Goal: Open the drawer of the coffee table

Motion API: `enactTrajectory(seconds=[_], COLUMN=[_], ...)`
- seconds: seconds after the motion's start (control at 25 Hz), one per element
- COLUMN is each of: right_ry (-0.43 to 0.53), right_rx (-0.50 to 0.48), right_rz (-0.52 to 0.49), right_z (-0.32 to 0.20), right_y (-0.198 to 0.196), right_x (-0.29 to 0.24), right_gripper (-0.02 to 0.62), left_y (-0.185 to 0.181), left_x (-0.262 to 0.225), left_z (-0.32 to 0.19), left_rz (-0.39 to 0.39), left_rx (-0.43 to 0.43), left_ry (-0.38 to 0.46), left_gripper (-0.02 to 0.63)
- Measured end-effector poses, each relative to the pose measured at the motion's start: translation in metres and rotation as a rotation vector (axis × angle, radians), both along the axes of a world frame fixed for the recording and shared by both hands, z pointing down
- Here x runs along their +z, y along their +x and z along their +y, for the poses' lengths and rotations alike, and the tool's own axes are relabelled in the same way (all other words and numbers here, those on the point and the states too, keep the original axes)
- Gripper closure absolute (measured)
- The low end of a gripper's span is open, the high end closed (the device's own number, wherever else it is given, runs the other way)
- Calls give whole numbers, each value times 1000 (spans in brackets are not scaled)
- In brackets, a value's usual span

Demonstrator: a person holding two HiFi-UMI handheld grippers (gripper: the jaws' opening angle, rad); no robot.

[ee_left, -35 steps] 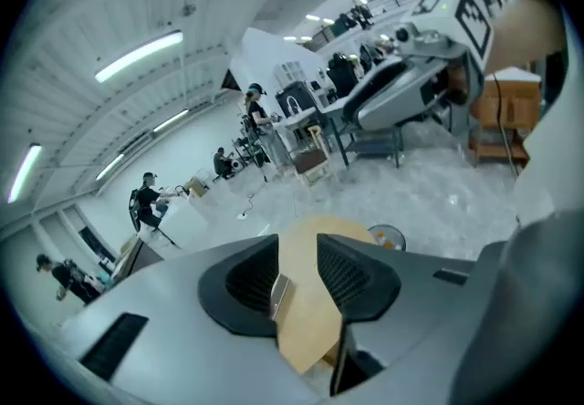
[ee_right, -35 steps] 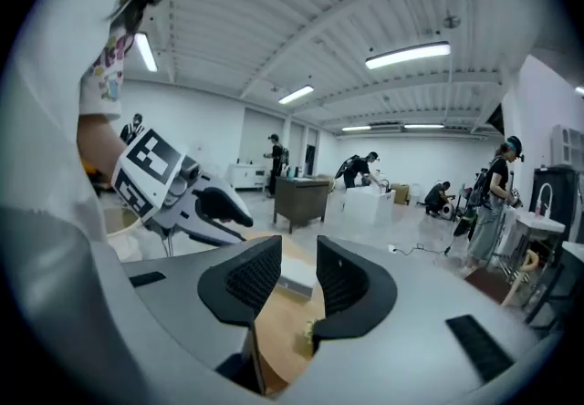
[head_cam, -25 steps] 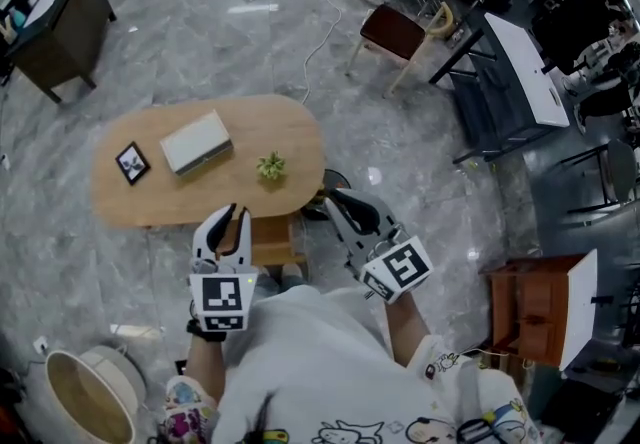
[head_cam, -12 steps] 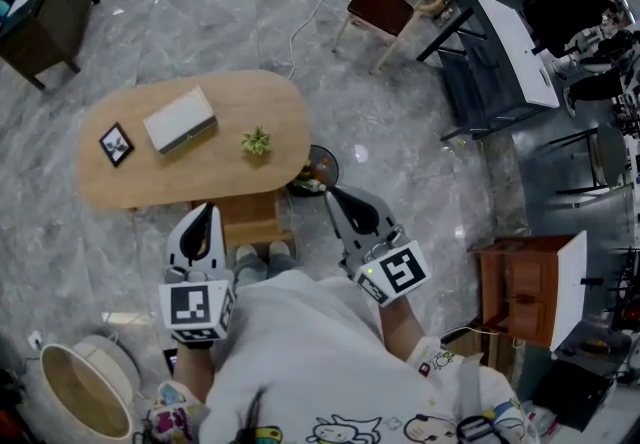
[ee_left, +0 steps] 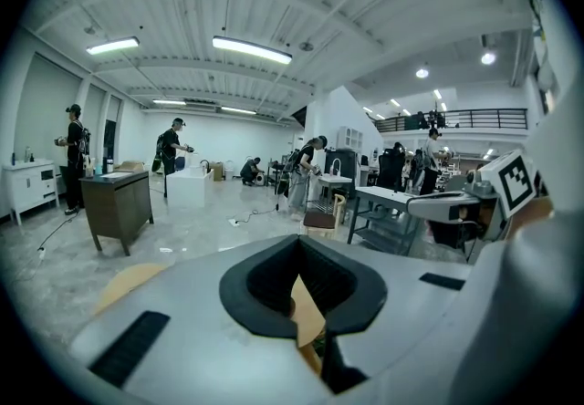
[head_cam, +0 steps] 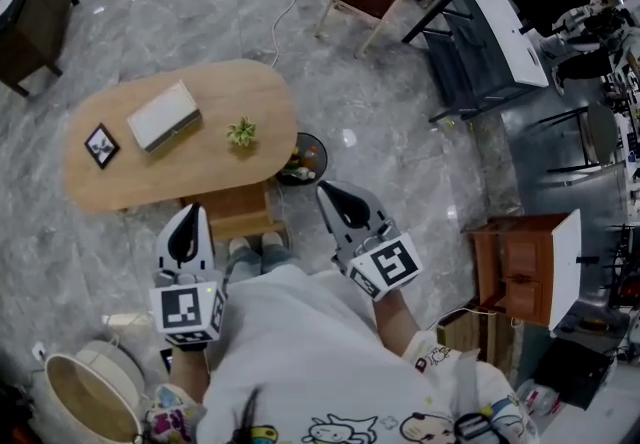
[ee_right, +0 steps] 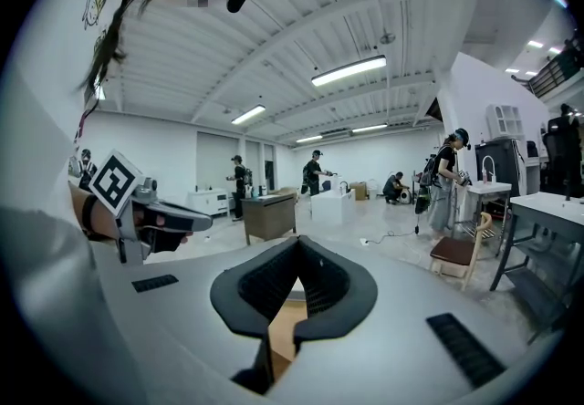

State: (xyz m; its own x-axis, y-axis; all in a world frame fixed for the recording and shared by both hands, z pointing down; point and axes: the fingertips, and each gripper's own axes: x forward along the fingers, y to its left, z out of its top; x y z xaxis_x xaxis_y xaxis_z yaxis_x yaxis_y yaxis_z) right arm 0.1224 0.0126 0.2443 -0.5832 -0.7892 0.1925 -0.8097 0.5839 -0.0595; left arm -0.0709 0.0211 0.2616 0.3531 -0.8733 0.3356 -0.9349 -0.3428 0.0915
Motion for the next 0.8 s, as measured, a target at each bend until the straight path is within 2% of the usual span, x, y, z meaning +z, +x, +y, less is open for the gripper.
enactTrajectory(seconds=[0.8], right_ry=[-23], right_rx=[17], right_rz=[2], right_z=[-14], right_y=[-6], right_x=[9], right_gripper=[595], left_y=[-7], left_x=[9], left_z=[-15], left_rz=[27], left_rx=[-6], left_ry=[-30], left_gripper=[603])
